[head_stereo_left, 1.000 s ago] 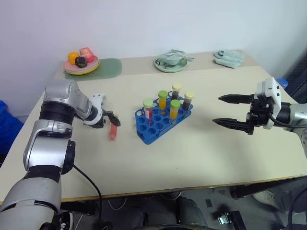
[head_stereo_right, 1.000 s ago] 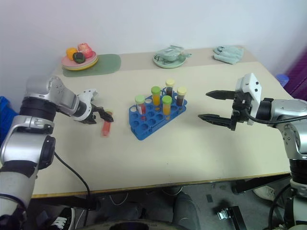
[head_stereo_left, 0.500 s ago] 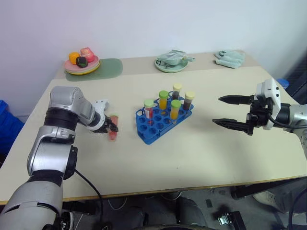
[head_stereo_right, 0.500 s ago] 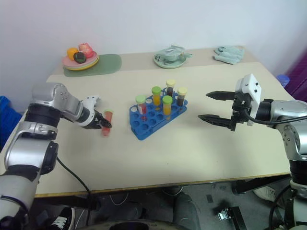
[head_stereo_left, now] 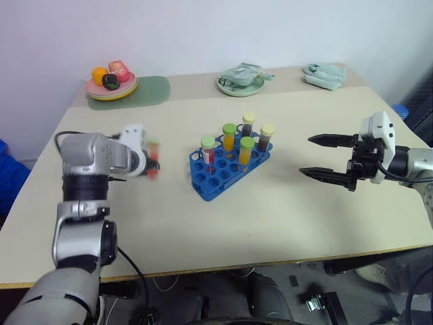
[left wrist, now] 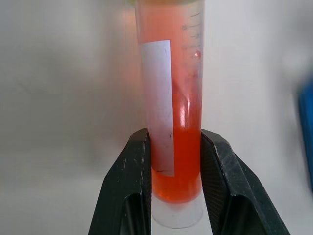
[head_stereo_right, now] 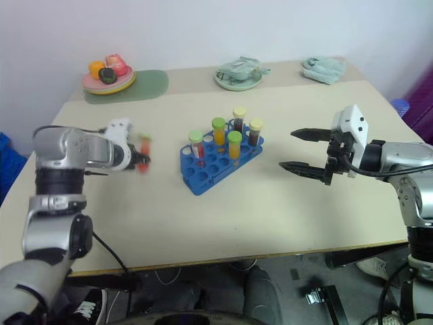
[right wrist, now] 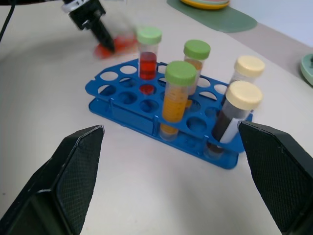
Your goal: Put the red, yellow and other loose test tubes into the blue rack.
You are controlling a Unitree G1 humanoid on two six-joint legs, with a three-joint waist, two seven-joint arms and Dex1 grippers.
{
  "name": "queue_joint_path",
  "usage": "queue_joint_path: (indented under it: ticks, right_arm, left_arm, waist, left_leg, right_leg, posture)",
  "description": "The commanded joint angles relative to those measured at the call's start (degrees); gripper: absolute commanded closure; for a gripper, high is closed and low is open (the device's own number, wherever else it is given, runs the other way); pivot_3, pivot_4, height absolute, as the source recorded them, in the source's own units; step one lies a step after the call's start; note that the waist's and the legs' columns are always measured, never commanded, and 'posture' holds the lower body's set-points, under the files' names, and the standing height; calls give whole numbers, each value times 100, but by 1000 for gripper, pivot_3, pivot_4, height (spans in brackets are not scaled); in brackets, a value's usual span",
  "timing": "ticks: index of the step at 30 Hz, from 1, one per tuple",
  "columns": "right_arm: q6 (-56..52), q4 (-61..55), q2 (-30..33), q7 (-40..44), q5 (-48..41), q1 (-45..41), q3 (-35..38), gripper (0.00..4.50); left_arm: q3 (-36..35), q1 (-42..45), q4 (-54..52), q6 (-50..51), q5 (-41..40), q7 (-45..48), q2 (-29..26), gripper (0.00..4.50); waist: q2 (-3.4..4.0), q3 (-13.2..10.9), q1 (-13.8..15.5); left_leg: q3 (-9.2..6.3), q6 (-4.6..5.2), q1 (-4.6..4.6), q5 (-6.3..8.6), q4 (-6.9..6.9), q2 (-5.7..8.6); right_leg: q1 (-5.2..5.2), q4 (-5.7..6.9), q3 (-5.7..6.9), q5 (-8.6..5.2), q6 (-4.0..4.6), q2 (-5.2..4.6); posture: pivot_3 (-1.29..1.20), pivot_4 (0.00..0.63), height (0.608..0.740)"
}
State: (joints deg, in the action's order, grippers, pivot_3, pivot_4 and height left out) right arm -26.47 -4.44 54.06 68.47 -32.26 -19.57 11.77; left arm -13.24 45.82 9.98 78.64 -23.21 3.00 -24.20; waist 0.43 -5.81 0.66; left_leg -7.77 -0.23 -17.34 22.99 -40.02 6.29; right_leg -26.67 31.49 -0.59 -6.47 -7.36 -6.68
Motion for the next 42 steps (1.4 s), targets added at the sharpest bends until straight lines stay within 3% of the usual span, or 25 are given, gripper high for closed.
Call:
queue_joint_path:
  ticks: [1, 4, 8, 14, 29, 42]
  right_arm:
    - [112, -114, 1, -24, -32, -64, 155, 0]
    - [113, -93, -2, -31, -38, -83, 146, 0]
    - [137, -17, 14, -6, -26, -146, 125, 0]
    - [153, 86, 75, 71, 5, -201, 134, 0]
    - [14, -82, 290, 78, -92, 157, 462, 0]
    - [-216, -335, 397, 67, -177, 410, 691, 0]
  left_arm:
    - [-31, -711, -1382, -2271, 151, 713, -91, 3725]
    - [178, -1122, -1733, -3287, 361, 1066, -213, 3725]
    - [238, -1492, -2185, -5616, 147, 2559, -126, 3725]
    - [1062, -1559, -1779, -6953, 284, 3777, 167, 3725]
    - [2424, -1978, -1051, -8331, 1354, 4088, 780, 3725]
    - [2687, -2071, -617, -9029, 2422, 3449, 804, 3725]
  waist:
    - [5, -2, -8]
    - [4, -4, 13]
    - [-6, -11, 38]
    - [-6, -12, 20]
    - [-6, -17, 29]
    - [-4, -27, 35]
  left_leg:
    - [3, 0, -3, 0, 1, 0]
    - [14, 0, -6, 0, 3, 0]
    - [14, 2, -7, 1, 0, 1]
    - [28, 8, -3, 4, -1, 1]
    - [28, 20, -3, 10, -1, -2]
    - [25, 21, -2, 10, 0, -2]
  right_leg:
    - [-6, -2, 0, 0, 0, -1]
    - [-10, -10, 1, 1, 2, -2]
    - [-1, -22, 2, 2, 2, -4]
    - [11, -30, 6, 2, 2, -5]
    - [12, -36, 6, 2, 2, -3]
    - [11, -38, 5, 2, 2, -3]
  posture:
    - [0, 150, 740]
    - [0, 150, 740]
    - [0, 150, 740]
    - [0, 150, 740]
    - [0, 150, 740]
    - [0, 150, 740]
